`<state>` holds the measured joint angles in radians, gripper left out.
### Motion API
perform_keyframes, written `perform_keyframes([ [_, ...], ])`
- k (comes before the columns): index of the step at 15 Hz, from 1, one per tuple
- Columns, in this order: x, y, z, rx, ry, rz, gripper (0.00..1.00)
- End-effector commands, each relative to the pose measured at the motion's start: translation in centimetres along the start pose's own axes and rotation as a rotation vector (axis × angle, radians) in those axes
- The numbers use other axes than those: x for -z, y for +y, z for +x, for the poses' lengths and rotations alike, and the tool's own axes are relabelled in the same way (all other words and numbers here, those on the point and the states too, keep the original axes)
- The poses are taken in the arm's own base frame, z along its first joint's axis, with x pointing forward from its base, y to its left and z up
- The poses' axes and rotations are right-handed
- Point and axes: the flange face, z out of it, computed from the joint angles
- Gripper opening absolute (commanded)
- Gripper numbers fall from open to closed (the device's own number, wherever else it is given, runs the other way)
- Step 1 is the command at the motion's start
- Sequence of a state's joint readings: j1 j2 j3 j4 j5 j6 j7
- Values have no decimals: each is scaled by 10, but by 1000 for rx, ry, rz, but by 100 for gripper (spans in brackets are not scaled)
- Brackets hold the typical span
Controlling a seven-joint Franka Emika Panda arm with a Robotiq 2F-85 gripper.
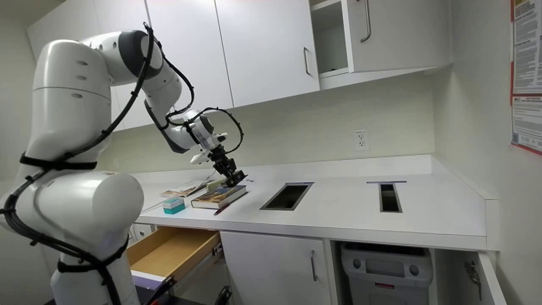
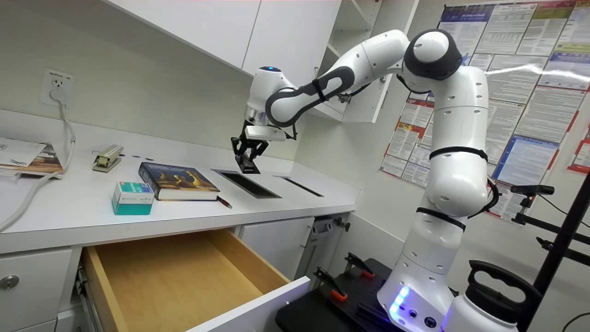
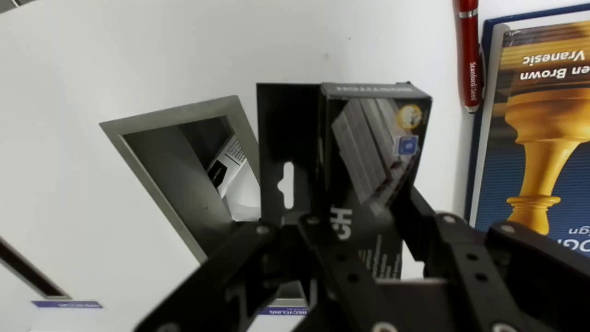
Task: Take the pen and the box out of the drawer and put them on the counter then close the drawer
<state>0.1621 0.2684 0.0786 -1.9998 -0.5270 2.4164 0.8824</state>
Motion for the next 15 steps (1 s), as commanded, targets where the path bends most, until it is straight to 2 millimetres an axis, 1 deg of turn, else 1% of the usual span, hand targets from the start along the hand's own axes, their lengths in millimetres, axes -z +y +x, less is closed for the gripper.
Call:
perform_keyframes([
  [1, -23, -3, 33, 62, -46, 94, 16],
  [3, -36, -3, 42, 114, -49, 137, 16],
  [6, -53, -6, 50, 178, -35, 165, 16],
  [11, -83, -18, 54, 207, -59, 149, 16],
  [15, -101, -28, 54, 195, -77, 148, 16],
])
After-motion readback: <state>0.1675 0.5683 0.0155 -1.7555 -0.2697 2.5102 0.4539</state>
